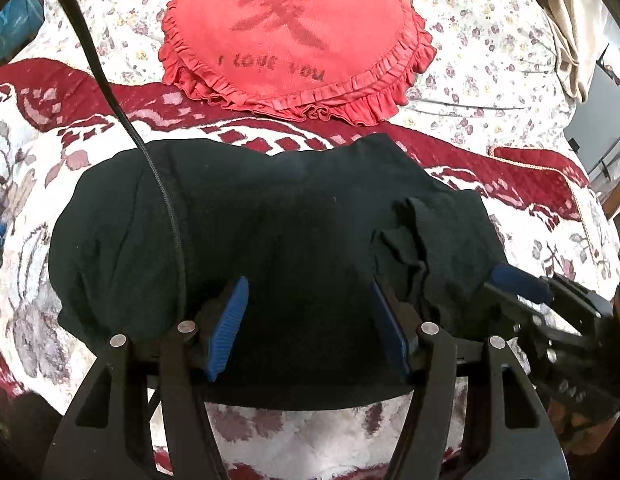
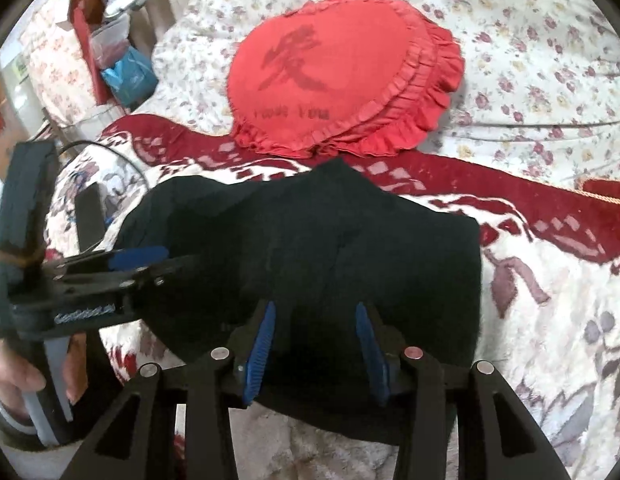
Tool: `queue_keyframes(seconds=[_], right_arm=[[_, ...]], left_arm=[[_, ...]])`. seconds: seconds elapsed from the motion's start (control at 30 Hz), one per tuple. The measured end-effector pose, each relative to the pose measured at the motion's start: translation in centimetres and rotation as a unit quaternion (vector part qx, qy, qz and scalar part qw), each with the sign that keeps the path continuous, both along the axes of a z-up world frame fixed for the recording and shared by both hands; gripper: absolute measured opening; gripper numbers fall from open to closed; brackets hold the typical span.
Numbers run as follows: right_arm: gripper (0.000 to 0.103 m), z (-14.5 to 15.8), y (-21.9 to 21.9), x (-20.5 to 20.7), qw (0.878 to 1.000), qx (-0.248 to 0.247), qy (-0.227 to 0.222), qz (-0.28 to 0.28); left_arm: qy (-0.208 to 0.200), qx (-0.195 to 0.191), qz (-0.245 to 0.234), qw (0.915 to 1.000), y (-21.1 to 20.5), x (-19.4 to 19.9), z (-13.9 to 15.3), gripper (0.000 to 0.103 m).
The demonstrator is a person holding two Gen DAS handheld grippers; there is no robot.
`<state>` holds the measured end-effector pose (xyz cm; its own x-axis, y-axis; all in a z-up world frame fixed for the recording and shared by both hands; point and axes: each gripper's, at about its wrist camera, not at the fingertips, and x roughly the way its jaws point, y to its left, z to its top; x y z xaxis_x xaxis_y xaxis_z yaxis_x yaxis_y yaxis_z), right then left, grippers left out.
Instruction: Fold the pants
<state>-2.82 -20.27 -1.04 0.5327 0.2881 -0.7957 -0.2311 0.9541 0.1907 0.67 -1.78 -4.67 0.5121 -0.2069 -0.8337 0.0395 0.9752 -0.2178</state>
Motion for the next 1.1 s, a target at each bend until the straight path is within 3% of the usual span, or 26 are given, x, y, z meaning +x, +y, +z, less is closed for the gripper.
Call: queue_keyframes(seconds=[0.23, 0.33, 0.7, 1.1], right_arm=[[0.042, 0.6, -1.2, -0.4, 0.999, 0.029, 0.013, -0.026], [0.047, 0.9, -1.1, -0.7, 0.999, 0.014, 0.013, -0.038], [0.049, 1.9, 0.8, 0.1, 0.999, -0.005, 0.012, -0.031], [0.051, -0.3, 0.4, 2.1, 0.998, 0.015, 0.037, -0.050]], left_arm=[[-0.011, -0.006, 0.004, 0.9999, 0.9, -0.7, 0.7, 0.062], [-0.012, -0.015, 0.007, 0.9998, 1.3, -1.1, 0.9, 0.070], [-0.037, -0.010, 0.015, 0.9991, 2.5, -2.8, 2.4, 0.070], [-0.032, -0.003, 0.026, 0.9992, 3.6, -3.3, 1.7, 0.070]])
